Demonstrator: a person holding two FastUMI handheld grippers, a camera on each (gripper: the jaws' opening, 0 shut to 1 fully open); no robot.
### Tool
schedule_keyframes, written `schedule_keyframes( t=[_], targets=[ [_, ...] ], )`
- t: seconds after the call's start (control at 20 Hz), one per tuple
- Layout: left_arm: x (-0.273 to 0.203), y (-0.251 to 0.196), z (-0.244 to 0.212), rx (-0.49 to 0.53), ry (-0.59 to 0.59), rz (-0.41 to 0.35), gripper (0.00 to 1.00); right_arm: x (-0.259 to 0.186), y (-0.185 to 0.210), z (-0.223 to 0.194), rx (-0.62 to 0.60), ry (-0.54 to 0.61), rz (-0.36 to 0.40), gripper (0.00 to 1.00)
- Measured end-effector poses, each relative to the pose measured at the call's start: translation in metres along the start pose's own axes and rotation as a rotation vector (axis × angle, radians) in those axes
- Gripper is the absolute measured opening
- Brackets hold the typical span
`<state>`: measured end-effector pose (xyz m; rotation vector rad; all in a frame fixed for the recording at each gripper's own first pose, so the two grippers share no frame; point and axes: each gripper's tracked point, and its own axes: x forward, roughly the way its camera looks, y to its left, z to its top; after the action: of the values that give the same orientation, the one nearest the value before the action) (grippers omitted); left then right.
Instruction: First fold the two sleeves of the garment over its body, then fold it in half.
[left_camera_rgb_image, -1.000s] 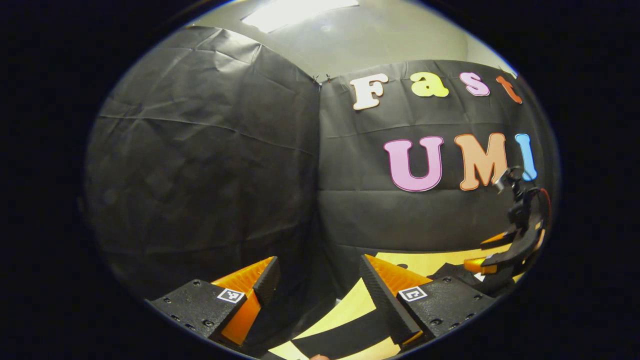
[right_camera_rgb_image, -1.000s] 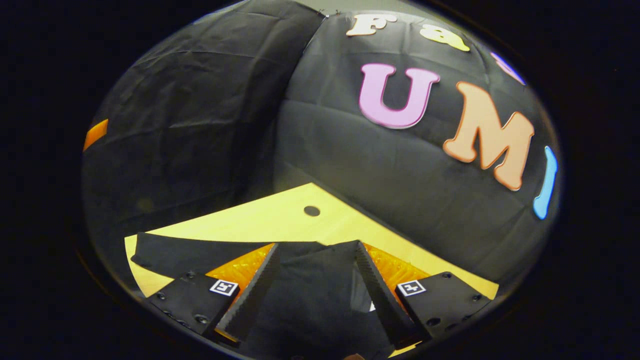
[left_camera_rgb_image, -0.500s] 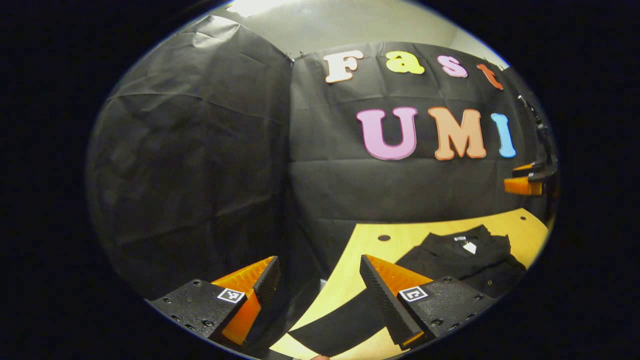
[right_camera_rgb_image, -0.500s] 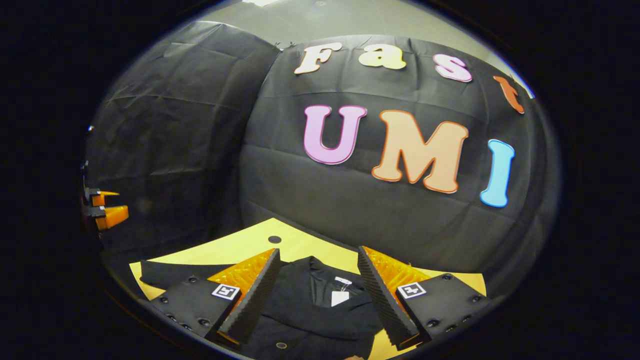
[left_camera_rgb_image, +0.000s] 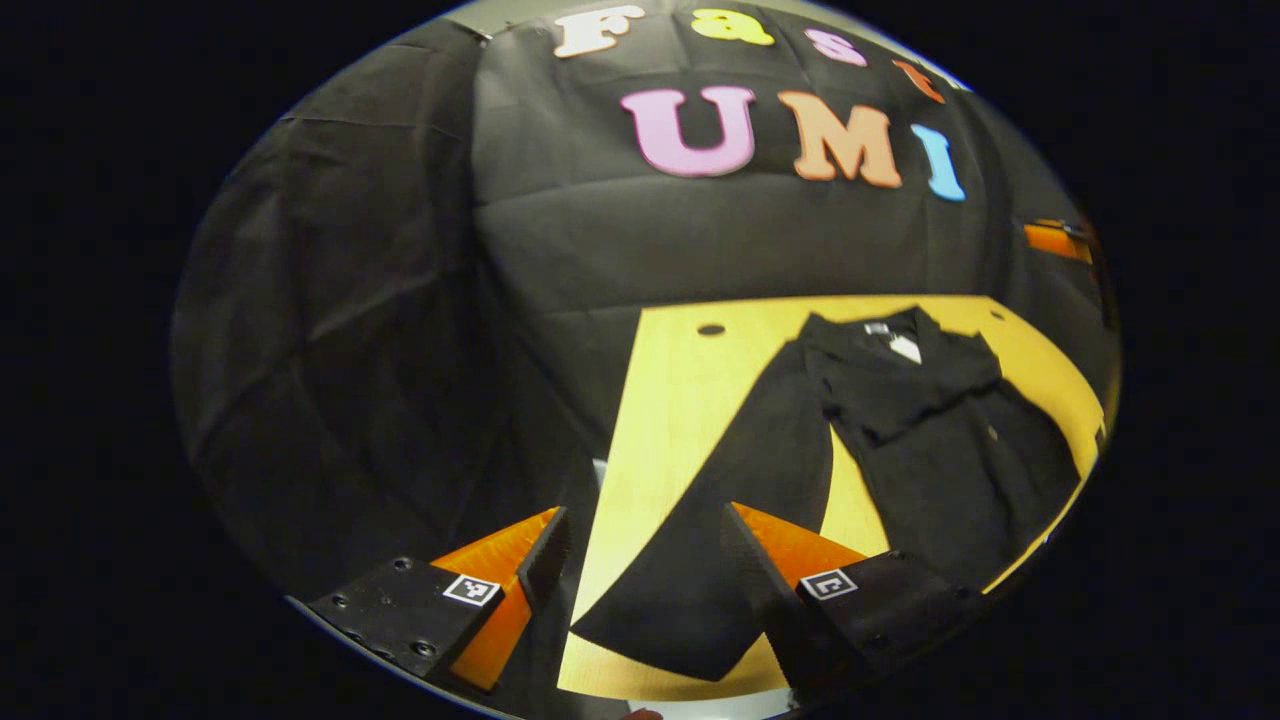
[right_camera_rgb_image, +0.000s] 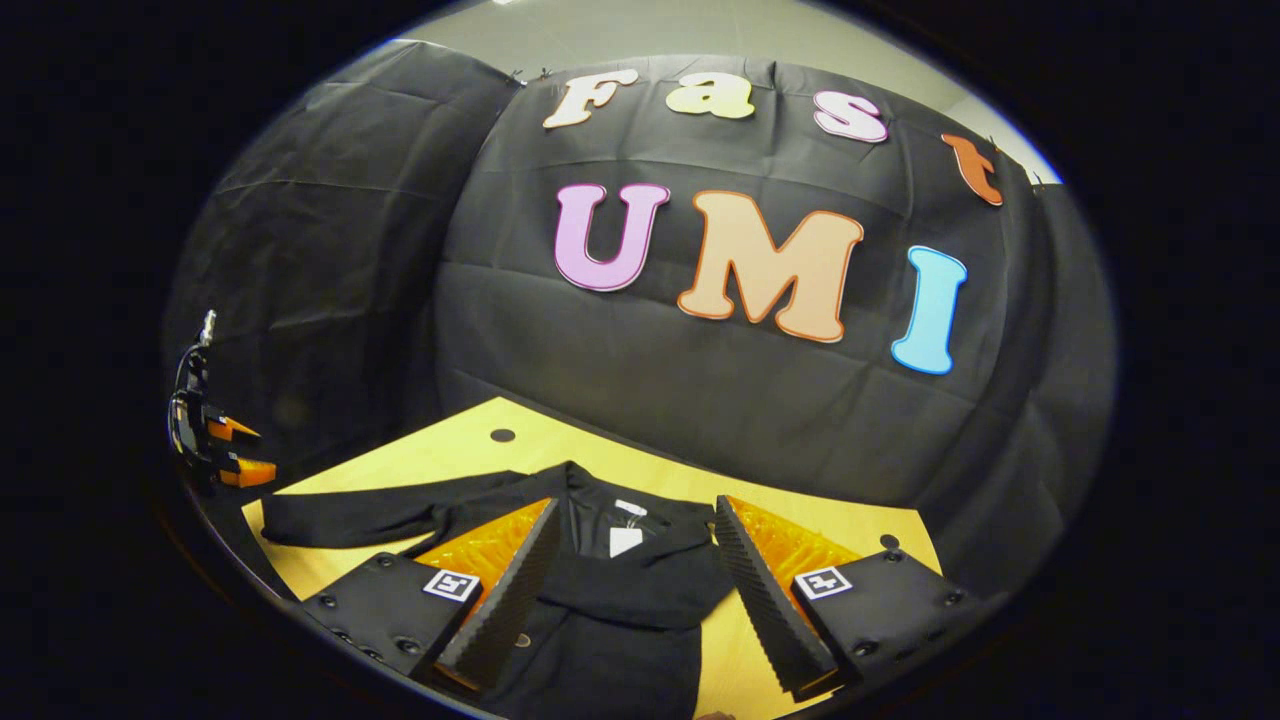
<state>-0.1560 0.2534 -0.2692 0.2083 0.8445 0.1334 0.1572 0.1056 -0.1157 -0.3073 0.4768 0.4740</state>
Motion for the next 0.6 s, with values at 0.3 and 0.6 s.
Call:
schedule_keyframes(
  t=[0.3, 0.6],
  targets=[
    [0.028, -0.011, -0.046, 0.074, 0.172, -0.094, 0.94, -0.017, -0.011, -0.029, 0.029, 0.058, -0.035, 0.98],
    [0.035, -0.024, -0.077, 0.043, 0.285, -0.183, 0.93, -0.026, -0.014, -0.038, 0.031, 0.080, -0.056, 0.99]
  ],
)
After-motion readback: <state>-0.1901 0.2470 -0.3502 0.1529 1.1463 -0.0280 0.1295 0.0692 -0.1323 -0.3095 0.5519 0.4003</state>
